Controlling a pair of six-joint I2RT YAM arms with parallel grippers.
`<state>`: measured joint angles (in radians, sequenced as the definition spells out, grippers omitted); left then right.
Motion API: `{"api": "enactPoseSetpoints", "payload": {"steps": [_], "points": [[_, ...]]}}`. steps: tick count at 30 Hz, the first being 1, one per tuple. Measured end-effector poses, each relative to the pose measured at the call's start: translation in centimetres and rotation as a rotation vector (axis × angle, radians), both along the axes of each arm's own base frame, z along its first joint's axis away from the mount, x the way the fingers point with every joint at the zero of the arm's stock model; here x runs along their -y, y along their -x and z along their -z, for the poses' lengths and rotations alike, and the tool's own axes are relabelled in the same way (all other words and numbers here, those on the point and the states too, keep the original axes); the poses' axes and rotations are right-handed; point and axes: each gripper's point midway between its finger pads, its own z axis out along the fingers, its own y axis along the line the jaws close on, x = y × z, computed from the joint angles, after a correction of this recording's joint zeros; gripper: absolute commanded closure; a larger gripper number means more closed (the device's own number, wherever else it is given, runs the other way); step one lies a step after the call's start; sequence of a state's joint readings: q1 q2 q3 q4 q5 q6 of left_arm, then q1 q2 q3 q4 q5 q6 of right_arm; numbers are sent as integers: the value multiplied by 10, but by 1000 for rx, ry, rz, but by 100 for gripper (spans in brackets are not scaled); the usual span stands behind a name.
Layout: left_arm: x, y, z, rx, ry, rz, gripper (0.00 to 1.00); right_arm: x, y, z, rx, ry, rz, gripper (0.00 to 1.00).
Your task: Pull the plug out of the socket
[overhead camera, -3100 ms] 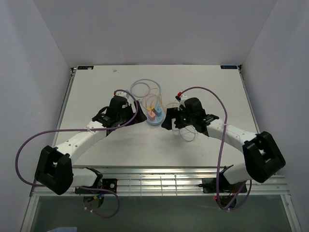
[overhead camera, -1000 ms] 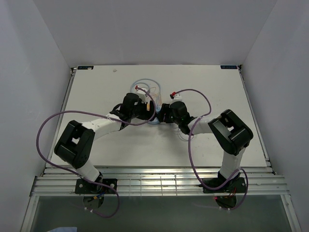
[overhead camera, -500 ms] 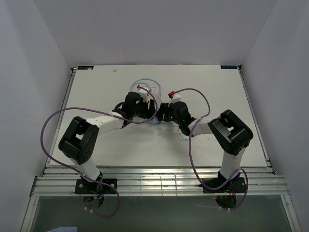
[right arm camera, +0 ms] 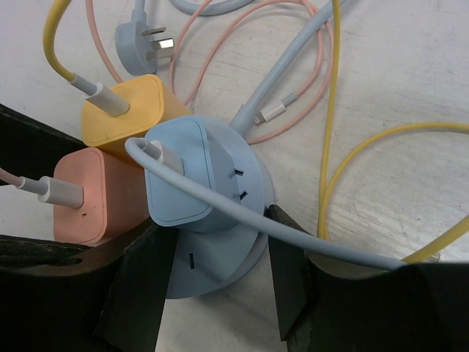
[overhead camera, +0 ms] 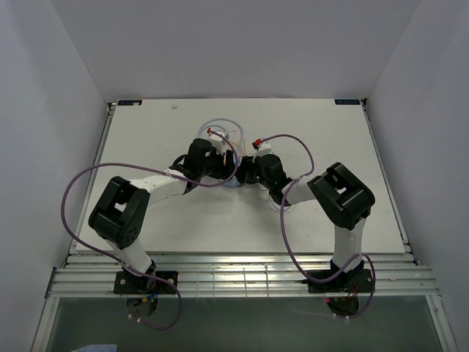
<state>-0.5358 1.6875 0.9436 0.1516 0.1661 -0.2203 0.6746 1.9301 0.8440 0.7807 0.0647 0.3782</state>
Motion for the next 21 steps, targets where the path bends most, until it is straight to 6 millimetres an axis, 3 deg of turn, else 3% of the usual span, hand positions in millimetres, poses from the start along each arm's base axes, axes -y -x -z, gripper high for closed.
{"api": "enactPoseSetpoints", "payload": {"steps": [7, 17, 19, 20, 21], "points": [[0, -2, 14, -11, -31, 19, 29, 1, 1, 1, -1, -6, 7, 53], [1, -4, 20, -6, -67, 50, 47, 4, 1, 1, 33, 26, -13, 58], [1, -4, 20, -2, -72, 60, 58, 4, 2, 1, 36, 32, -19, 58], [2, -4, 20, 0, -73, 64, 75, 4, 2, 1, 38, 35, -20, 60], [2, -3, 20, 2, -75, 70, 75, 4, 2, 1, 40, 38, -21, 62]]}}
